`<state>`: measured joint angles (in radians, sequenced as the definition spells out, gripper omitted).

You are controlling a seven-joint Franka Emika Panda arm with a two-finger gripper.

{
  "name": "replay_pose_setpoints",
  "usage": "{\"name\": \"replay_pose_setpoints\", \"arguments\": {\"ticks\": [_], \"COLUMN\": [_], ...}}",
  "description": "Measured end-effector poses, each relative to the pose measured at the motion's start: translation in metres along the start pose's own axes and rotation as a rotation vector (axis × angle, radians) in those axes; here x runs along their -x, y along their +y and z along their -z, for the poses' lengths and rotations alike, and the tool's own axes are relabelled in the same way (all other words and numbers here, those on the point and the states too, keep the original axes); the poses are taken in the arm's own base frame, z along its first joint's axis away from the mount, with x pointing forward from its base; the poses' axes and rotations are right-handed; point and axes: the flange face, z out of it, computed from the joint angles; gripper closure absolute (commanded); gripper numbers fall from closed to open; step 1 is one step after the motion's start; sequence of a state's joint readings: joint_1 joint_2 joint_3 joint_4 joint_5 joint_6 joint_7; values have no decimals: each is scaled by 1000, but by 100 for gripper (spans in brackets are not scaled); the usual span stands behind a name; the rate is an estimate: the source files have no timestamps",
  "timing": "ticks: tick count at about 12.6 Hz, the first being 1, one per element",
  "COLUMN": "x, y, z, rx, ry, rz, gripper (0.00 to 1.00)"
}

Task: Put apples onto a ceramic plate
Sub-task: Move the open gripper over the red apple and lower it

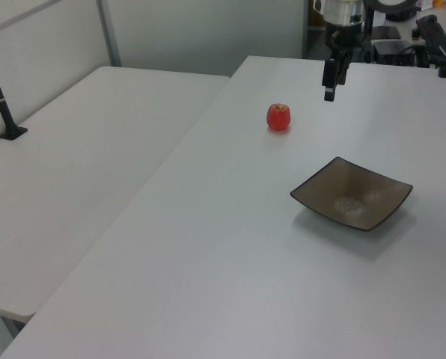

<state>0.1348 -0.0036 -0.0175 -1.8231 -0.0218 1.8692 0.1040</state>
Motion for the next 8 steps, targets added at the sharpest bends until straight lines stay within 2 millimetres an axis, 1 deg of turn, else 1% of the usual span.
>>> {"name": "replay_pose_setpoints", "arguments": {"ticks": [8], "x": [0], "y": [4], "z": [2], "rx": [-5], "ry": [3], "rz": [-10], "gripper": [0]}}
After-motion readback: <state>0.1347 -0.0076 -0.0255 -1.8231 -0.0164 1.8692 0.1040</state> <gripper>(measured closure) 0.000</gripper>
